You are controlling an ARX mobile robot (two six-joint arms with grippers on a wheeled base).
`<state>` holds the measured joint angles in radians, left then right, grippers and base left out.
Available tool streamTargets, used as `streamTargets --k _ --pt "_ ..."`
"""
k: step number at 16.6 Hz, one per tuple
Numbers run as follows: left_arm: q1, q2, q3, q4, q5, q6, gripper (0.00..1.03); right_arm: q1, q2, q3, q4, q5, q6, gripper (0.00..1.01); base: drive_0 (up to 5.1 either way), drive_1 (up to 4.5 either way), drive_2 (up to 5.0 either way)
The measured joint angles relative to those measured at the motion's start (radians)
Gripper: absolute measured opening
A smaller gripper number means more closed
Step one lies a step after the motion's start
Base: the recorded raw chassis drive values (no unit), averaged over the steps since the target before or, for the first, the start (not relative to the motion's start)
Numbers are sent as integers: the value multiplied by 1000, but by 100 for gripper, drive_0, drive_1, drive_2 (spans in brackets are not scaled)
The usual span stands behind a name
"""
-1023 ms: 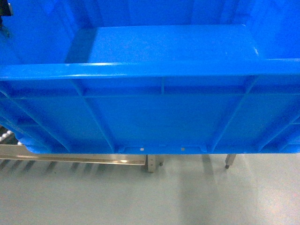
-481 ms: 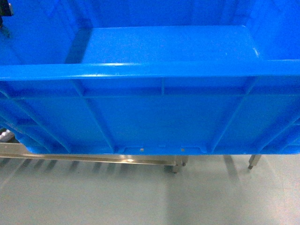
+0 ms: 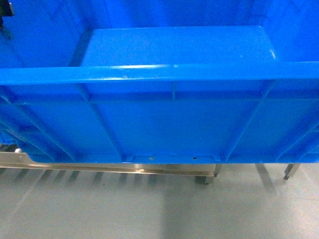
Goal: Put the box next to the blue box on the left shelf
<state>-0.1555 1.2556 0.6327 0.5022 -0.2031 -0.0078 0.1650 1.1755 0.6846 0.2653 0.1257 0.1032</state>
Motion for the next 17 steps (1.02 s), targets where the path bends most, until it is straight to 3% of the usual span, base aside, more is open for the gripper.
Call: streamTargets --k 17 --pt "0 0 0 -1 -2 0 18 0 0 0 -1 -1 0 9 -502 243 243"
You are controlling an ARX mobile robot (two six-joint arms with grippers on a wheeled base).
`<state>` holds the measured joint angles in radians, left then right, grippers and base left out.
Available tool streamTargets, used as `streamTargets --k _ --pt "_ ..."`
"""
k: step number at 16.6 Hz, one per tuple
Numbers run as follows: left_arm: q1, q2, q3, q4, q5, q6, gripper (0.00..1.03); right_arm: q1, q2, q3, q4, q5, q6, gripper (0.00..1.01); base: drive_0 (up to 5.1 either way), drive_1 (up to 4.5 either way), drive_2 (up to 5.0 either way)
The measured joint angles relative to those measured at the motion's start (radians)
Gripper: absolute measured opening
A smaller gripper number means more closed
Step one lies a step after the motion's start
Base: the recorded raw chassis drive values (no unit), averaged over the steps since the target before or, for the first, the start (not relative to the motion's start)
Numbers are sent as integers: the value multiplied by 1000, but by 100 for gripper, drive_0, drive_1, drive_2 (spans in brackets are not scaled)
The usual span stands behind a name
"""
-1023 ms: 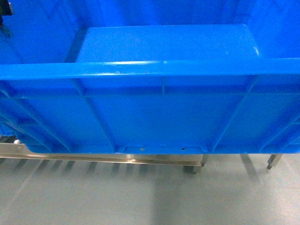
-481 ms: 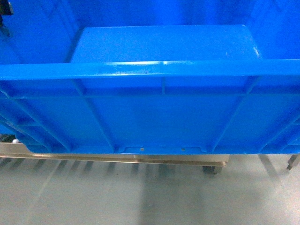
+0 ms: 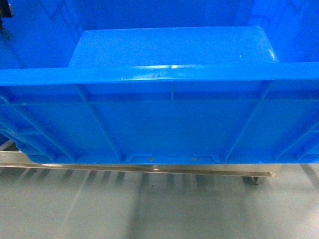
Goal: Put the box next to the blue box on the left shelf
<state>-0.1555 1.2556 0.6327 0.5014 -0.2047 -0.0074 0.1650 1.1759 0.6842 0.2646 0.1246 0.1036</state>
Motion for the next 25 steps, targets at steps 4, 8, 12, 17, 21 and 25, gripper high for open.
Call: streamTargets --k 4,8,12,17,21,25 --pt "0 0 0 -2 0 0 18 0 0 0 -1 1 0 9 -503 242 242" --pt "0 0 0 0 0 0 18 0 0 0 -1 1 0 9 -495 251 251" --pt "0 0 0 -1 0 0 18 0 0 0 -1 0 0 9 -375 206 162" --pt "8 -1 0 0 -1 4 18 12 0 0 0 -3 0 9 0 0 0" --pt "4 -1 0 0 -1 5 18 10 0 0 0 5 0 9 0 0 0" --pt "2 -1 0 1 -1 5 18 5 0 0 0 4 0 9 0 0 0"
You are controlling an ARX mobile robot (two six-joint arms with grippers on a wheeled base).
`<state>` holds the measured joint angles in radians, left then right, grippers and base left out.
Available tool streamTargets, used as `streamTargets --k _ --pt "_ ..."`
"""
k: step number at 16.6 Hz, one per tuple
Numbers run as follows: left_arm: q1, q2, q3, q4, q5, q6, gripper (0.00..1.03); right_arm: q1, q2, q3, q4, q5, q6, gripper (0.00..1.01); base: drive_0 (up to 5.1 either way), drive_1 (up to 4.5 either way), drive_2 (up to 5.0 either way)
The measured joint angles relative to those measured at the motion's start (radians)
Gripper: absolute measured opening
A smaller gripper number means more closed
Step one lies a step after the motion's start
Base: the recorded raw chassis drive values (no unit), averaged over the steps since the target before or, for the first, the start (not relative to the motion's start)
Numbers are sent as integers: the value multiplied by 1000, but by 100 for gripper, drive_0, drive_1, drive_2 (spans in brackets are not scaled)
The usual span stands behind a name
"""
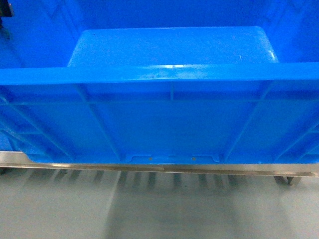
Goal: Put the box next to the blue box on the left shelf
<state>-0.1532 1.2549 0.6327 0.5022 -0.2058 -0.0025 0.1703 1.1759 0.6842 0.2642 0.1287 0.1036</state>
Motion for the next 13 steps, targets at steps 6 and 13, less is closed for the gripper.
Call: streamTargets --k 6,13 --pt "0 0 0 0 0 1 18 0 0 0 0 -2 0 9 0 0 0" --pt "0 0 0 0 1 1 18 0 0 0 1 -2 0 9 0 0 0"
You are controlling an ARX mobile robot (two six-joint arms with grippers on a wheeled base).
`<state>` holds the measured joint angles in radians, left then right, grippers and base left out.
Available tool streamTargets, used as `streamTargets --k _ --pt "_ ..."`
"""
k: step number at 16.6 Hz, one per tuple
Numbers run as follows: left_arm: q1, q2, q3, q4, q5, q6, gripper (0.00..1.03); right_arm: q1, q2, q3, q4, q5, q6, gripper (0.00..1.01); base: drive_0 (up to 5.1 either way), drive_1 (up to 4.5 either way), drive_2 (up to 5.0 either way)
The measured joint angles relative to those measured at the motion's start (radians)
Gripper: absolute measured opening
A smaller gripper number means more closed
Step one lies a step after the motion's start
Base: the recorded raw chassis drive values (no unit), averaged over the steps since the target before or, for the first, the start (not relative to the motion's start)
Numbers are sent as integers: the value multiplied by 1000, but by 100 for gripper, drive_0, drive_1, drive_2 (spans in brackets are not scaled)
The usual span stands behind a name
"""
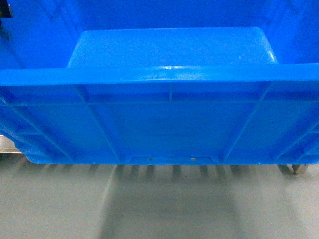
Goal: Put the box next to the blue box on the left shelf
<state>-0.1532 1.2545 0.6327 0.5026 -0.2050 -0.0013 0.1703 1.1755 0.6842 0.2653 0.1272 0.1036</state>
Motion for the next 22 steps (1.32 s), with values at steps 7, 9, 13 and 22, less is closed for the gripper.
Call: streamTargets --k 7,9,13,22 --pt "0 0 0 -1 0 0 18 0 0 0 -2 0 0 9 0 0 0" --pt "0 0 0 0 0 0 18 0 0 0 -2 0 0 9 0 0 0" --pt "0 0 0 0 0 0 18 0 0 0 -2 0 0 9 0 0 0" --pt "0 0 0 -8 0 1 18 0 0 -2 -6 -1 0 9 0 0 0"
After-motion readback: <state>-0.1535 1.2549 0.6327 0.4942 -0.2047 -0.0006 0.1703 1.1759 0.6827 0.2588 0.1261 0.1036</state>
